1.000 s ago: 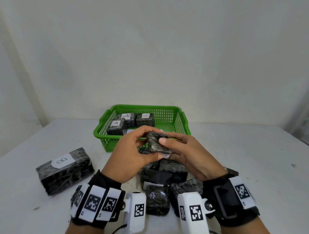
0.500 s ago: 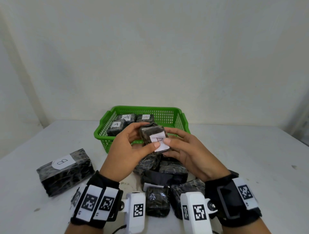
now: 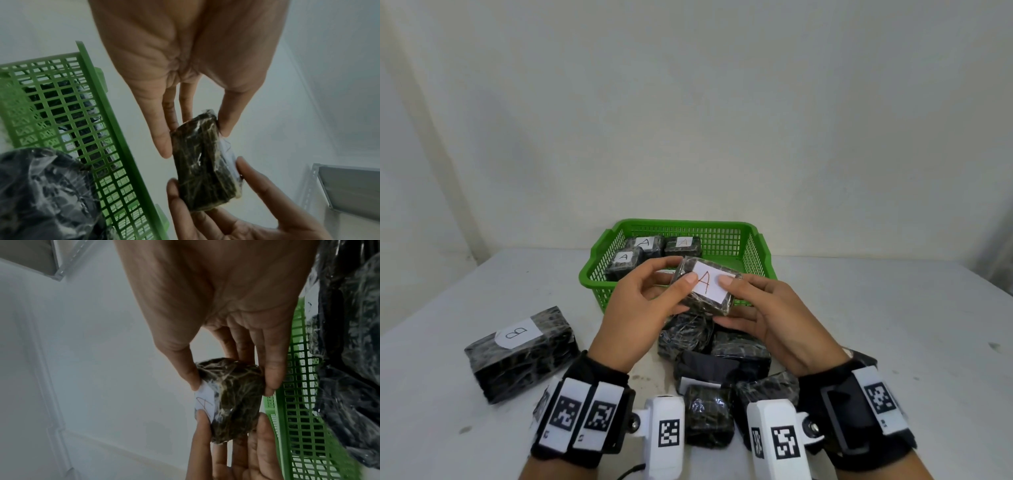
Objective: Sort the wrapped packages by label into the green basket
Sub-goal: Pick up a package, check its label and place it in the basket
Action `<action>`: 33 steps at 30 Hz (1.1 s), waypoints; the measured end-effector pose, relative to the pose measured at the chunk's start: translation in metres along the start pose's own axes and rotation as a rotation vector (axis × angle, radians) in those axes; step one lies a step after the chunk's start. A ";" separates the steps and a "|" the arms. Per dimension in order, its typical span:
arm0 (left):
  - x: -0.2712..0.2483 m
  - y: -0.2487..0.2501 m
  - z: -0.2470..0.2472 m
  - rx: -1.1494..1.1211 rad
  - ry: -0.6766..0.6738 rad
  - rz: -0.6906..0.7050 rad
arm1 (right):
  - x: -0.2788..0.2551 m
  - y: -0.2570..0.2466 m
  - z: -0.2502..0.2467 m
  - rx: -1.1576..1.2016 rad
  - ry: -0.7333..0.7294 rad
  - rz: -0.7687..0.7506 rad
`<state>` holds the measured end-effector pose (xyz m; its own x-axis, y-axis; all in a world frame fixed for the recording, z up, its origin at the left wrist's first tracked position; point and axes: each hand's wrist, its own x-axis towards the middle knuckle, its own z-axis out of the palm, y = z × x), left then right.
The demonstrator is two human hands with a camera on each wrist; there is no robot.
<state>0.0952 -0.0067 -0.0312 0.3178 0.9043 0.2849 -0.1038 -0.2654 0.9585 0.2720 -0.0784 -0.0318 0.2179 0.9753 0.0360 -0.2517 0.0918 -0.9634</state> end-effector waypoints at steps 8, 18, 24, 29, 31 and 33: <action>0.007 0.015 -0.024 0.133 -0.030 -0.088 | 0.019 -0.010 0.014 -0.078 -0.021 0.011; 0.086 0.041 -0.099 0.506 0.151 -0.112 | 0.088 -0.023 0.045 -0.211 0.026 0.070; 0.136 0.000 -0.103 0.876 0.009 -0.402 | 0.128 0.000 0.074 -0.550 0.084 0.187; 0.146 -0.033 -0.098 0.877 0.002 -0.445 | 0.146 0.005 0.097 -0.869 0.022 0.269; 0.147 -0.037 -0.099 0.877 0.031 -0.434 | 0.150 0.006 0.105 -1.010 -0.020 0.301; 0.149 -0.040 -0.104 0.896 -0.012 -0.462 | 0.155 0.009 0.110 -1.133 -0.056 0.327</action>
<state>0.0485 0.1736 -0.0284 0.1578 0.9800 -0.1211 0.7771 -0.0476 0.6276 0.1995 0.0956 -0.0054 0.2497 0.9294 -0.2717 0.6986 -0.3672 -0.6141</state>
